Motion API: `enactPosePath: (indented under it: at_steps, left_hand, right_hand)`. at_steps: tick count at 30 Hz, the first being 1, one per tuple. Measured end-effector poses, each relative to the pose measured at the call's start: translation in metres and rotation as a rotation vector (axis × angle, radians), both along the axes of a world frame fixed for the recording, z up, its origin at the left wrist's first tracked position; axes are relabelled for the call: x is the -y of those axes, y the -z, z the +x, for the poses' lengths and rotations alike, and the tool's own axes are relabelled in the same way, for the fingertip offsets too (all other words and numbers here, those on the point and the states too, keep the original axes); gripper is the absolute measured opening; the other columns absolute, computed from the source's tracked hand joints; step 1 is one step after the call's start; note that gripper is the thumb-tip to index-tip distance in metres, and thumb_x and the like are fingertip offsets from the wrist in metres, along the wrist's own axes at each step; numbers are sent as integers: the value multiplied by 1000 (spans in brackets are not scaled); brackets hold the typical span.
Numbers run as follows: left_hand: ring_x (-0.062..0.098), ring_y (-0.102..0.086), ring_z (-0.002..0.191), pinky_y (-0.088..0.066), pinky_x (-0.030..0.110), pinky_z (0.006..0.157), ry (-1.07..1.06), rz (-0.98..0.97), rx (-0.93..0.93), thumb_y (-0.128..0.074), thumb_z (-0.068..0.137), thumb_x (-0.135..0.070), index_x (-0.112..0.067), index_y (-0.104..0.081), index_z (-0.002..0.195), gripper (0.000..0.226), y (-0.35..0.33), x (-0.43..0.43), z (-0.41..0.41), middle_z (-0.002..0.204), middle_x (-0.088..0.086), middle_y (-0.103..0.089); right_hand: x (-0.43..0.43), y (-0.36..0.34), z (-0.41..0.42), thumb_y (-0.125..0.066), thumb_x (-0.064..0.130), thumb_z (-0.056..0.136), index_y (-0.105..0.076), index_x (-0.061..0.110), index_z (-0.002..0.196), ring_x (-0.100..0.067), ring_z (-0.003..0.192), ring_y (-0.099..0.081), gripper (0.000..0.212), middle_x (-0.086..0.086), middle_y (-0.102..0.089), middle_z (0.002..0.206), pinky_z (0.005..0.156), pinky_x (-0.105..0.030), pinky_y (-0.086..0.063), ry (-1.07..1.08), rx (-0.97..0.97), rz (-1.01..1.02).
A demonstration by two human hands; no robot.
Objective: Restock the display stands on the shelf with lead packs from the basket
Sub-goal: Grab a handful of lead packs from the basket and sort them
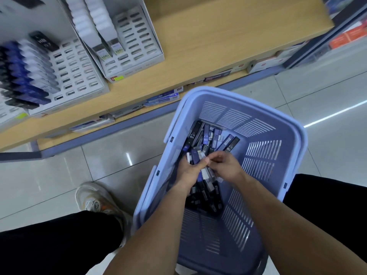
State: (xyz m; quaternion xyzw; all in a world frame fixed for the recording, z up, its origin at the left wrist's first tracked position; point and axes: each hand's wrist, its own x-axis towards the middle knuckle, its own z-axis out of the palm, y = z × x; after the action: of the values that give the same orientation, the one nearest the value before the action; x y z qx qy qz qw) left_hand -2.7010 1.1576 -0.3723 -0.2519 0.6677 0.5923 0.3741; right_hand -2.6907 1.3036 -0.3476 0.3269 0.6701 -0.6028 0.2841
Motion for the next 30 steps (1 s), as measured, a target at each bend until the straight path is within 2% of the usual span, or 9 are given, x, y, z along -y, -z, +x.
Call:
enactPosePath:
  at_steps: [4, 7, 11, 13, 17, 21, 24, 27, 30]
  left_hand:
    - [18, -71, 103, -55, 45, 97, -85, 35, -10, -88, 69, -48, -24, -67, 111, 53, -21, -9, -3, 108, -1, -76]
    - [27, -73, 102, -56, 54, 95, -130, 87, -24, -89, 61, -55, -21, -70, 113, 65, -35, -12, -4, 107, 4, -77]
    - [27, -75, 95, -58, 54, 92, -112, 95, -37, -85, 81, -27, -17, -72, 108, 31, -51, -10, -6, 100, 5, -79]
    - [26, -74, 97, -56, 54, 94, -96, 60, -53, -88, 72, -36, -15, -70, 111, 48, -58, -8, -6, 103, 5, -78]
    - [26, -70, 101, -55, 53, 97, -88, -3, -84, -85, 49, -60, -11, -66, 115, 85, -64, -5, -9, 108, 8, -74]
    - [29, -70, 97, -56, 46, 91, -115, 8, -107, -86, 73, -41, -11, -66, 102, 47, -85, -2, -15, 98, 10, -73]
    - [28, -69, 84, -55, 40, 79, -154, 36, -136, -80, 86, -27, -14, -66, 89, 20, -94, -2, -23, 80, 4, -71]
    - [23, -69, 80, -55, 37, 78, -138, 61, -187, -80, 86, -26, -15, -68, 87, 16, -106, -6, -29, 76, -2, -72]
    - [24, -72, 95, -55, 46, 94, -127, 72, -204, -83, 81, -34, -12, -71, 101, 33, -114, -10, -32, 94, 4, -77]
  right_hand:
    - [-2, -26, -3, -66, 0, 92, -62, 3, 105, -4, 60, -59, 14, -9, -66, 88, 54, -15, -47, 129, -11, -24]
    - [-6, -46, -5, -64, -2, 93, -60, 5, 111, -13, 61, -61, 19, -16, -64, 89, 52, -27, -53, 196, 4, -51]
    - [-6, -69, 0, -55, -5, 97, -59, 8, 111, -25, 80, -66, 20, -20, -61, 99, 57, -32, -58, 208, -14, -102]
    - [-5, -78, 4, -50, -4, 100, -60, 12, 105, -21, 76, -65, 19, -14, -61, 95, 56, -30, -57, 193, -30, -90]
    - [-6, -88, 11, -42, -2, 100, -59, 5, 92, -26, 63, -66, 20, -12, -63, 77, 67, -46, -59, 246, -10, -89]
    - [-8, -105, 16, -33, 1, 97, -51, 8, 97, -22, 53, -40, 19, -16, -40, 77, 43, -22, -44, 233, -54, -44]
    - [-2, -116, 22, -39, 16, 99, -55, 6, 91, -18, 53, -37, 21, -16, -44, 79, 49, -26, -34, 168, -104, -9]
    - [5, -123, 38, -49, 36, 100, -58, 12, 89, -13, 60, -43, 28, 2, -52, 76, 62, -32, -35, 98, -111, 79]
    - [9, -129, 56, -59, 33, 95, -49, 16, 80, -14, 58, -40, 26, 5, -44, 64, 61, -31, -35, 26, -114, 198]
